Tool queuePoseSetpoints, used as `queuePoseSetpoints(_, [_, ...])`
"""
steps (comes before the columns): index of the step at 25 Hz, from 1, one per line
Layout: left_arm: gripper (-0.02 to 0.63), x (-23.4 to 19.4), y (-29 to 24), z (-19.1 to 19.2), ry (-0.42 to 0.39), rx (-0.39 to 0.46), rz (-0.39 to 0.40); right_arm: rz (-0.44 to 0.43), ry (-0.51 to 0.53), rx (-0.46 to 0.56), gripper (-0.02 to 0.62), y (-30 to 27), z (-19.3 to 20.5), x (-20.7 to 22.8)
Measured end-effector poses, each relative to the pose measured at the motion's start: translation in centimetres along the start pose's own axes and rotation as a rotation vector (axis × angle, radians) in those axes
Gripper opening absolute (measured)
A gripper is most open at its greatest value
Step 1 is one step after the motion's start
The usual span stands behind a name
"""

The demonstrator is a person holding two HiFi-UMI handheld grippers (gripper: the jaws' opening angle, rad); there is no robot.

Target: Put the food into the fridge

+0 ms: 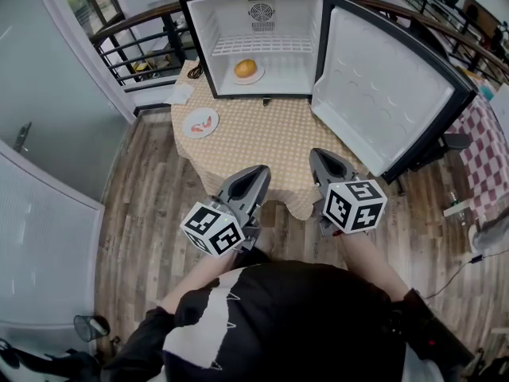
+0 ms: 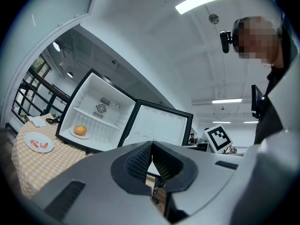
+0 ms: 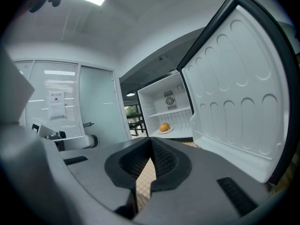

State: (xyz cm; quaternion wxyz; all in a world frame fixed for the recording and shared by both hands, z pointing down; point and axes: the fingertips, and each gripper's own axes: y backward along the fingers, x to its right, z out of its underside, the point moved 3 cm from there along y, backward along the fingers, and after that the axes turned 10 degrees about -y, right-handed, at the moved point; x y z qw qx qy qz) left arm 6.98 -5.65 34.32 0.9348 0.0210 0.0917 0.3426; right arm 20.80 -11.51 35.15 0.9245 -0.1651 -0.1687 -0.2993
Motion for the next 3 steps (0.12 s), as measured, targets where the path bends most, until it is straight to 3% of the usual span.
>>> queuePoseSetpoints(3, [0.012,0.18,-0.04,0.01,-0.002,0.002,0.002,-0.002,0.004,-0.004,0.017,0.15,0.17,-0.03])
